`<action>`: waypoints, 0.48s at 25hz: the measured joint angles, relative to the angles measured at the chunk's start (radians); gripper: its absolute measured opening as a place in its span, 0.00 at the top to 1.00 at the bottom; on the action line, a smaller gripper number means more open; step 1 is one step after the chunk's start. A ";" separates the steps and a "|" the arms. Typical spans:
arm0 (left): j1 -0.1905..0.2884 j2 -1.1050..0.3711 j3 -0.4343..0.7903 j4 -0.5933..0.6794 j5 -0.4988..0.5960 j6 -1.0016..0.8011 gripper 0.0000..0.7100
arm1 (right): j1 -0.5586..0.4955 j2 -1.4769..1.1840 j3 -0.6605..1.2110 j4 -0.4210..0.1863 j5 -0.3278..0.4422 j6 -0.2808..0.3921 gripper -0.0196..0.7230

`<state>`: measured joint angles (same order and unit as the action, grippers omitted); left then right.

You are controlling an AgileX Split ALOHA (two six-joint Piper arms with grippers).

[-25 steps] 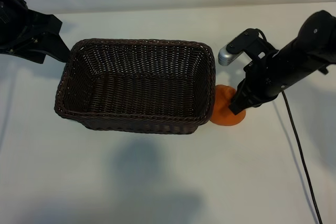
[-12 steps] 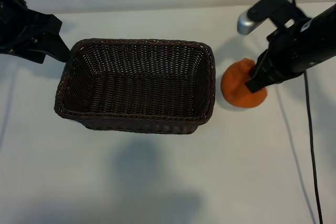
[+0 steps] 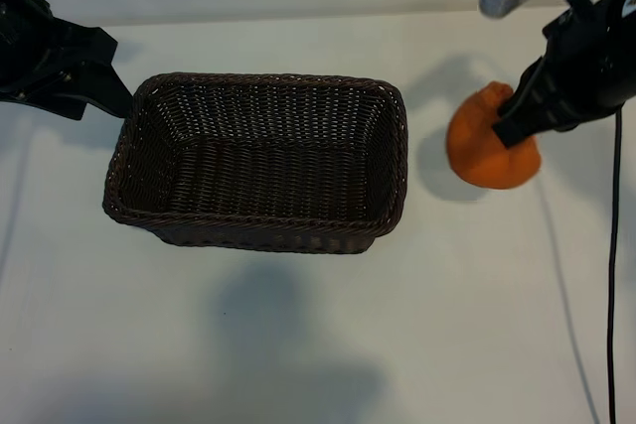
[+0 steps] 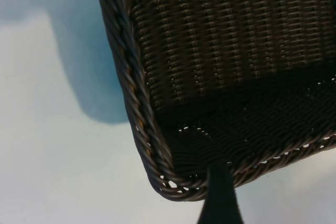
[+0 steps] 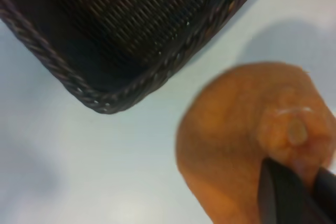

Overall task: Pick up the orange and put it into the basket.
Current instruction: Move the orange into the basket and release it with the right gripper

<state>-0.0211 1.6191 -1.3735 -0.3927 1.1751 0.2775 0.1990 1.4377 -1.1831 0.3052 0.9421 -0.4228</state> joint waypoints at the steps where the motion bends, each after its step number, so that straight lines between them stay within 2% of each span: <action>1: 0.000 0.000 0.000 0.000 0.000 0.000 0.21 | 0.000 0.000 -0.011 0.001 0.010 0.021 0.92; 4: 0.000 0.000 0.000 0.000 0.000 0.000 0.21 | 0.000 0.000 -0.022 0.001 0.031 0.067 0.92; 12: 0.000 0.000 0.000 0.000 0.000 0.000 0.21 | 0.000 0.000 -0.022 0.008 0.057 0.112 0.92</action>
<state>-0.0211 1.6191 -1.3735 -0.3927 1.1751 0.2775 0.1990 1.4377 -1.2047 0.3127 0.9991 -0.3108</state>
